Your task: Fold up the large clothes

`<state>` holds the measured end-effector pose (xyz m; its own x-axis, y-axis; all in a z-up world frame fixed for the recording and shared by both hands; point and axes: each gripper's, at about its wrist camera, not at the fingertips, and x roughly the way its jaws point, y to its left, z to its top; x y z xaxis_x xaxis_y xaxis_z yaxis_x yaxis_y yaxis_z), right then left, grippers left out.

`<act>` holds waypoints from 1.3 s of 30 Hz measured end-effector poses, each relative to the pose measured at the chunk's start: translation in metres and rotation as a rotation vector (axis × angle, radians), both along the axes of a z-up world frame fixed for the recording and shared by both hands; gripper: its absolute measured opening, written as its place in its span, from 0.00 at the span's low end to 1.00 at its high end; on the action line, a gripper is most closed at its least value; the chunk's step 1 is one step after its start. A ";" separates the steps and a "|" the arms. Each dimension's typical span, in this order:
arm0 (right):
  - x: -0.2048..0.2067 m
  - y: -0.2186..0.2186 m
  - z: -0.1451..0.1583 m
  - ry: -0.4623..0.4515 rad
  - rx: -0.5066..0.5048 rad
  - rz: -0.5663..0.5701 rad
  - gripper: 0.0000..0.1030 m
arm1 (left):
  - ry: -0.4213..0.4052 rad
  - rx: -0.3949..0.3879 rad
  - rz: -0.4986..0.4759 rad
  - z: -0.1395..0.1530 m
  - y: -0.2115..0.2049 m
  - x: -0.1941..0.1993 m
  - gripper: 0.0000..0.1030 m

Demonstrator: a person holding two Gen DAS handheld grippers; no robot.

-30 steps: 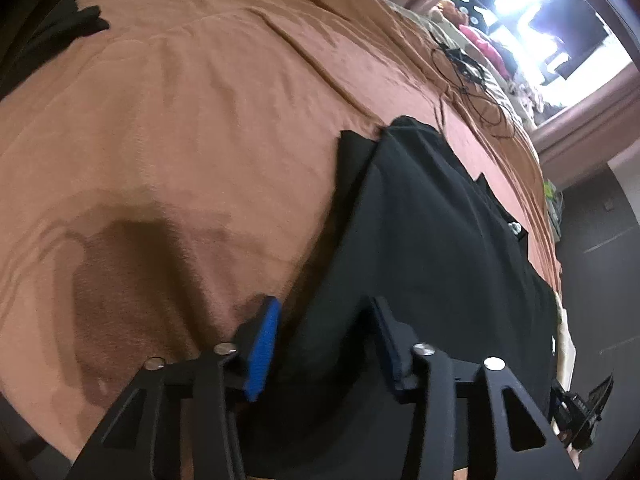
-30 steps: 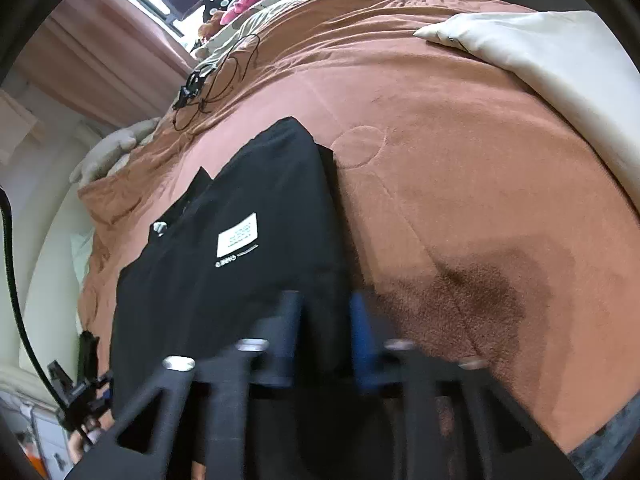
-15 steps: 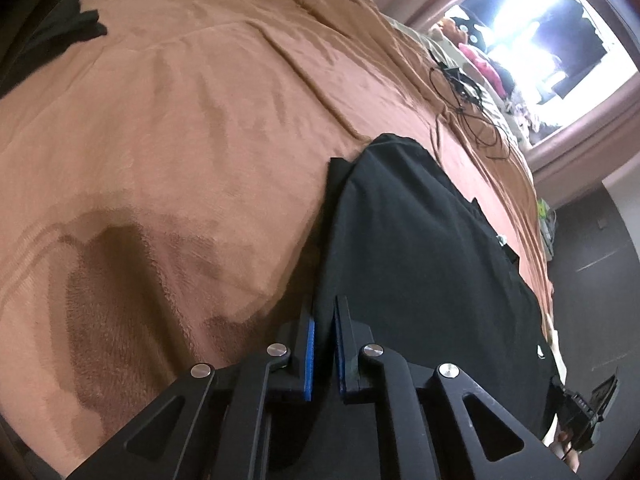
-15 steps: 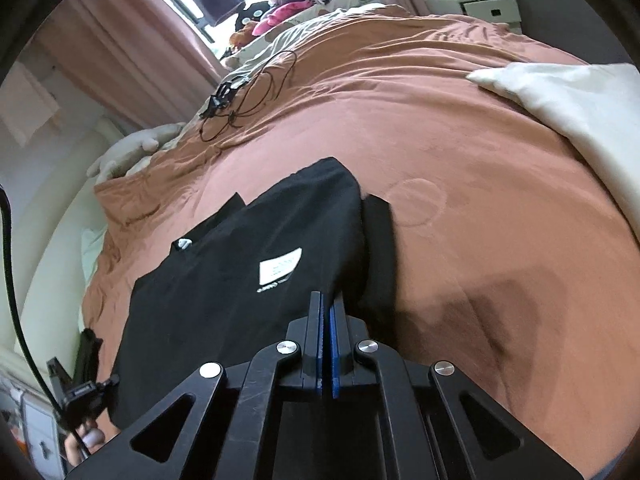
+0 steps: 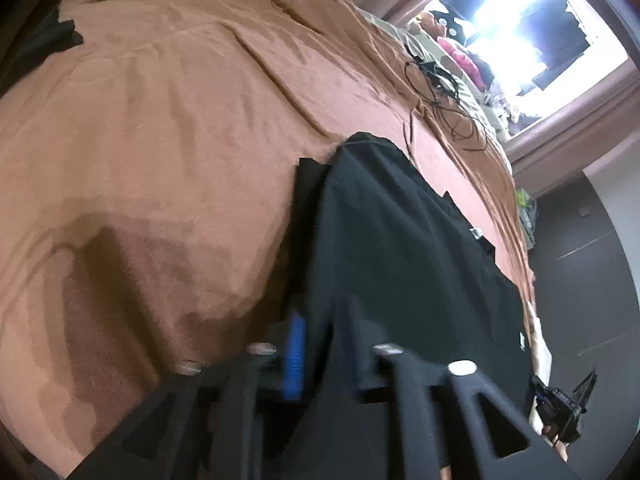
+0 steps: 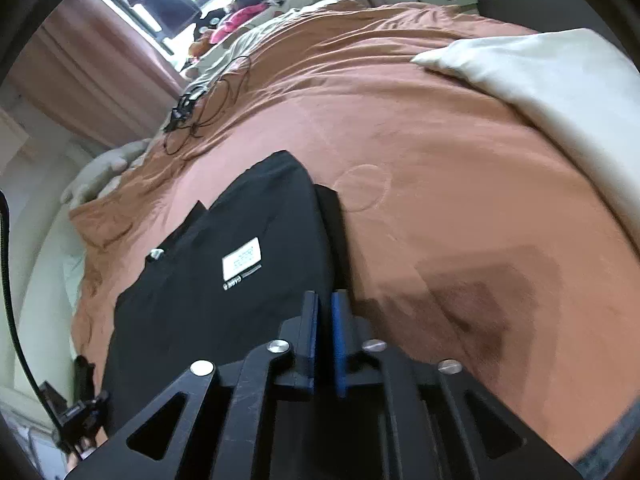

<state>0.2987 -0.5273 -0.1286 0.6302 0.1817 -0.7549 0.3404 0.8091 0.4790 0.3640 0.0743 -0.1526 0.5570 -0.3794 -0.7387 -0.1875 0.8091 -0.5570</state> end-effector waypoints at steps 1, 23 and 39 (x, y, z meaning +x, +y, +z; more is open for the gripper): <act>-0.005 0.002 0.004 0.002 -0.007 -0.003 0.42 | -0.003 -0.004 0.024 0.001 0.005 -0.006 0.51; -0.045 0.169 0.035 0.023 -0.092 0.357 0.46 | 0.046 -0.210 0.071 -0.028 0.038 -0.091 0.59; -0.030 0.250 0.005 0.118 -0.089 0.558 0.27 | 0.066 -0.241 0.055 -0.045 0.026 -0.058 0.47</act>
